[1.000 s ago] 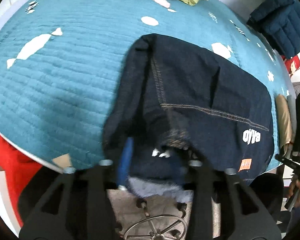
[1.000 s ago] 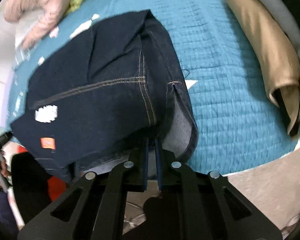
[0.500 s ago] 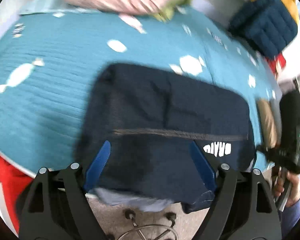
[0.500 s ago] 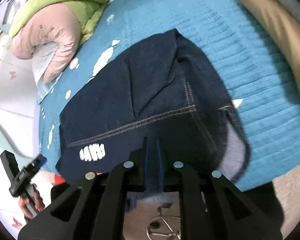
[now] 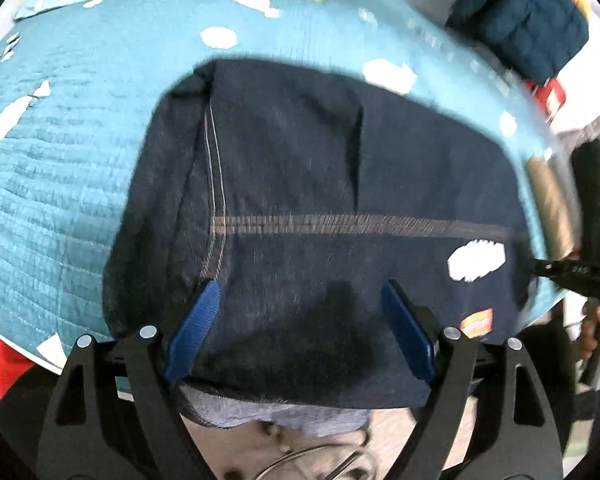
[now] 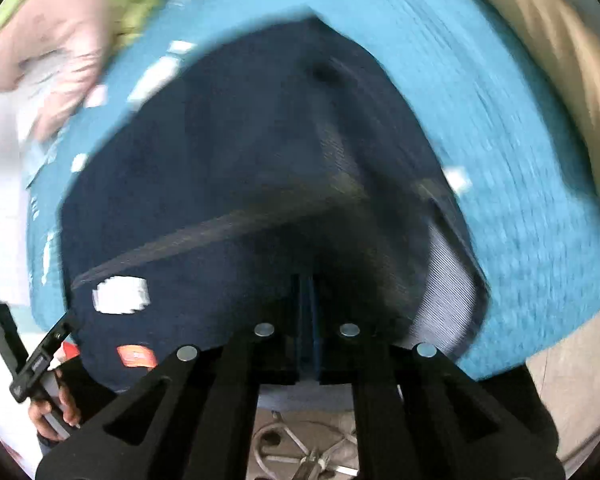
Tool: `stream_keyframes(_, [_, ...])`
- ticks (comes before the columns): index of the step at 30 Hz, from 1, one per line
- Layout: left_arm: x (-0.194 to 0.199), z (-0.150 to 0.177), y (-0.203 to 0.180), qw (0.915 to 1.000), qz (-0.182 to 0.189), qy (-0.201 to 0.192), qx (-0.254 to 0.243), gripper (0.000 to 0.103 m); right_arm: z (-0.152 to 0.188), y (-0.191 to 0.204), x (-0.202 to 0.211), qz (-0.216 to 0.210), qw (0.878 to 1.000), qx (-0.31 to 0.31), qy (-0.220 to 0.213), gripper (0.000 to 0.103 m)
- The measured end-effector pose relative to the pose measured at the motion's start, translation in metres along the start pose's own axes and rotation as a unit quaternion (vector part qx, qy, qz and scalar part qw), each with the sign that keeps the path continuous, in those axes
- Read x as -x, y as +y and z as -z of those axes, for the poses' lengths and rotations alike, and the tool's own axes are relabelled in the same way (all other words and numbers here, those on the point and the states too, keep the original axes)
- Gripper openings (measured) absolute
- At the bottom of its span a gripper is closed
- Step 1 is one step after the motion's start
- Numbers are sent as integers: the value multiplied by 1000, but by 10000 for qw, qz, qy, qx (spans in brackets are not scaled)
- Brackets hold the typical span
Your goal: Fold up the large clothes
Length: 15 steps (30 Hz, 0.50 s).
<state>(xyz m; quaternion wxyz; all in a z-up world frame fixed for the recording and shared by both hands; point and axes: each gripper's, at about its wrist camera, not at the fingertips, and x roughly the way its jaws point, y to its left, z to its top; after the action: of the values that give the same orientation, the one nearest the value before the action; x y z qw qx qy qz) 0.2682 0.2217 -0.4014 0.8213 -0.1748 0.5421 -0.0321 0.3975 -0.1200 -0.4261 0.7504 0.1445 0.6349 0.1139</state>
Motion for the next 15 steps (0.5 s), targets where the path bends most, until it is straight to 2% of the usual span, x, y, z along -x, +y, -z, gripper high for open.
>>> stream_keyframes(2, [11,-6,9,9994,152,-220,221,87,-7,27,4,-186,9996,135,-169,6])
stream_keyframes(5, [21,-16,28,9971,122,-381,644,87,-25,82,-1,-672,9963,474,-267,6])
stream_keyframes(8, [22,-19,49,9944,16,-397,977,88,-46,126,-21,-869,9935,704,-208,6])
stream_keyframes(10, [19,-19,62,9934,-89,-358,1085,88,-57,144,-43,-855,9943,623,-112,6])
stream_keyframes(13, [16,-17,75,9931,-216,-229,1128,88,-69,145,-76,-813,9958,406,147,6])
stream_keyframes(15, [11,-13,84,9921,-221,-155,1229,88,-79,145,-102,-507,9977,327,325,0])
